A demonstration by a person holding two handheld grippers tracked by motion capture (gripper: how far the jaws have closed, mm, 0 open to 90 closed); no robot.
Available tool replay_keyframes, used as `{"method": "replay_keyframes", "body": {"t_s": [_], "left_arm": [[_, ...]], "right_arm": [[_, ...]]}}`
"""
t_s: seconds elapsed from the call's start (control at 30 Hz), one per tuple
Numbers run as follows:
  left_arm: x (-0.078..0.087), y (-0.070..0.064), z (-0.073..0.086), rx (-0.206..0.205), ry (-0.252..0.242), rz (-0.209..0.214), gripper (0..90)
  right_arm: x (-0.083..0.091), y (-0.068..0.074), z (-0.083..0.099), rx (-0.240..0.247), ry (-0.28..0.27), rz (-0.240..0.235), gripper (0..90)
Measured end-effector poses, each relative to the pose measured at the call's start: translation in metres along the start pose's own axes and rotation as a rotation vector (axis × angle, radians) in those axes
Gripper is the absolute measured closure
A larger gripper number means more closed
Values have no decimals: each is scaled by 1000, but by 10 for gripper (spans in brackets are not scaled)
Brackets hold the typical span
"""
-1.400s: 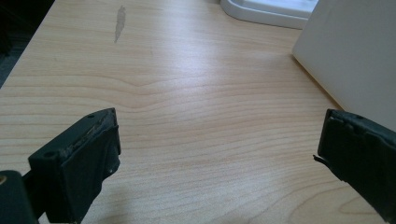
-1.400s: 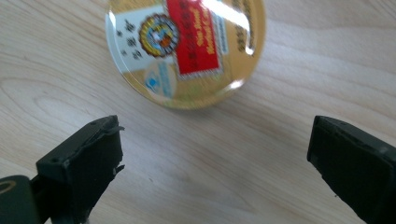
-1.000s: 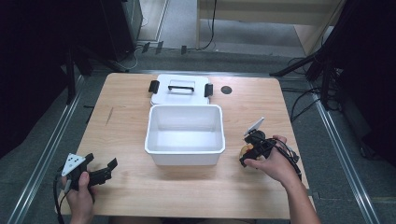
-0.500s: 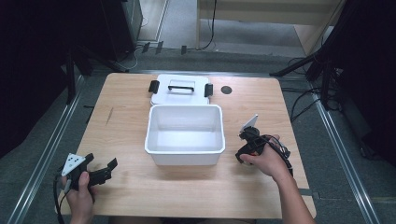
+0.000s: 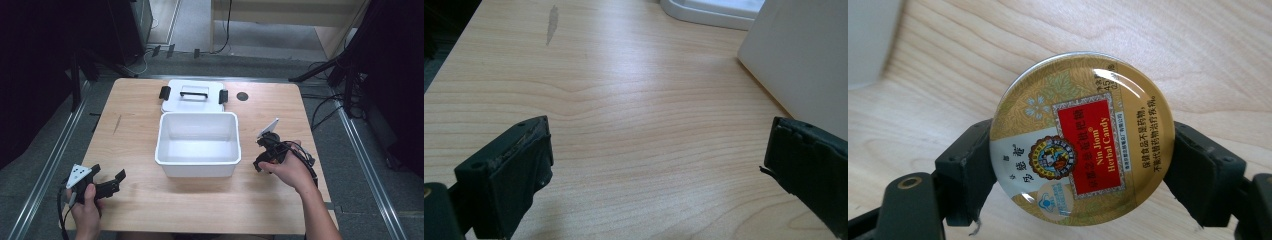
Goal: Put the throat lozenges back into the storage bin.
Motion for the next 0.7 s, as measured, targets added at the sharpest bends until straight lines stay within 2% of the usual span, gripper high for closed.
{"method": "replay_keyframes", "body": {"t_s": [0.2,0.43,0.7], "left_arm": [[0,0,0,1,-1,0,0],[0,0,0,1,0,1,0],[0,0,0,1,1,0,0]], "right_arm": [[18,0,-2,28,-18,-16,204],[30,-4,-4,28,-20,-18,204],[52,-10,-13,26,-41,-12,204]]}}
Point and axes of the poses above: each handheld gripper's, and its own axes: x roughly backward along the jaws, z roughly out of its underside, y roughly to its left, the point moved 8 cm from there along -x, roughly forward along the jaws, and after that the axes turned 15 degrees about z, right-handed, at the moved point
